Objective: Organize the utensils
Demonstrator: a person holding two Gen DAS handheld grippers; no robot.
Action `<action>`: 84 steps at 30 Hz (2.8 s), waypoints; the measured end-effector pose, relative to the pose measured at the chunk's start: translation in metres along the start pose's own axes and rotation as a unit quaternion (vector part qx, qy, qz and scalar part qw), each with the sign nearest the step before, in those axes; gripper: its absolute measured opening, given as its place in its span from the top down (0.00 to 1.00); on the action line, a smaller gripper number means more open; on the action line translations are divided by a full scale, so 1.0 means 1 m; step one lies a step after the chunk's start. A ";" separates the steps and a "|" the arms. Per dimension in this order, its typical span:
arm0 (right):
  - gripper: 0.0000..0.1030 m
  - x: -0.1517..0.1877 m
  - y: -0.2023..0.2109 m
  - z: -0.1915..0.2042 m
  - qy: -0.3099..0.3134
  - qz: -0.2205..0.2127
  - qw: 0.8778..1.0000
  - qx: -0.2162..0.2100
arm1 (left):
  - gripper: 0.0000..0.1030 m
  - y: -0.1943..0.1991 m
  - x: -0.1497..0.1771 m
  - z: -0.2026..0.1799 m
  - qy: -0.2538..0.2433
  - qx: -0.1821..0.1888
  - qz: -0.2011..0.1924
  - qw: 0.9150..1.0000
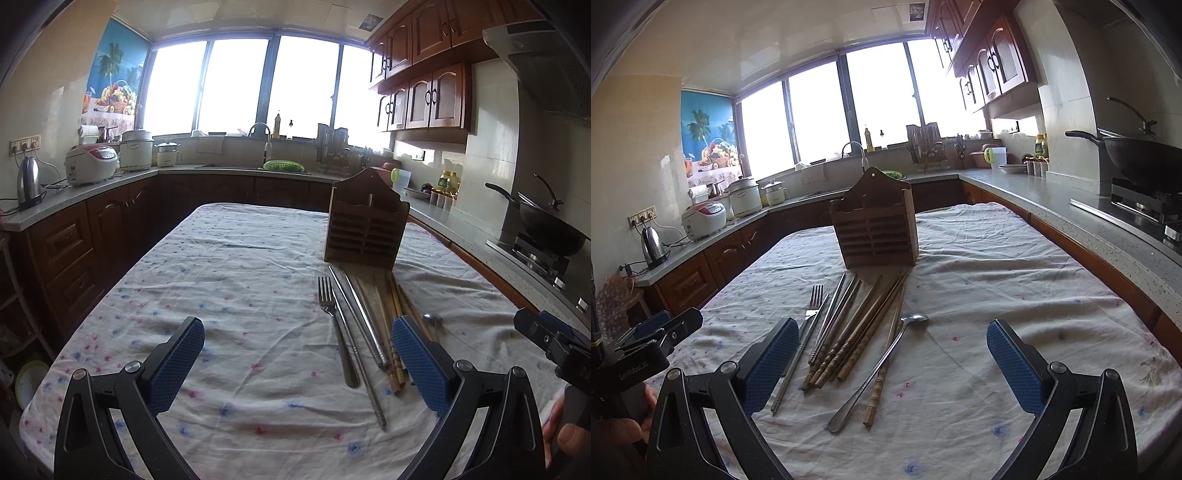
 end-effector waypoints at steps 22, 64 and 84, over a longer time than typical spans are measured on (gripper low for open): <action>0.40 0.002 -0.089 -0.021 -0.108 0.165 0.978 -0.072 | 0.31 -0.109 -0.054 0.010 0.007 0.071 0.162 0.984; 0.98 -0.017 -0.130 -0.027 -0.159 0.223 0.952 -0.140 | 0.99 -0.175 -0.103 -0.004 -0.058 0.147 0.177 0.971; 0.98 -0.140 -0.101 -0.024 -0.059 0.063 0.993 -0.078 | 1.00 -0.091 -0.172 0.007 -0.056 0.104 0.031 0.993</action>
Point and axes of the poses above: each gripper's, at about its wrist camera, not at the fingertips, and y roughly against the way its jaws point, z to its left, x to its underside, the point moved 6 cm from there along -y, roughly the way its jaws point, and after that the axes turned 6 degrees about z, right-handed, at the moved point
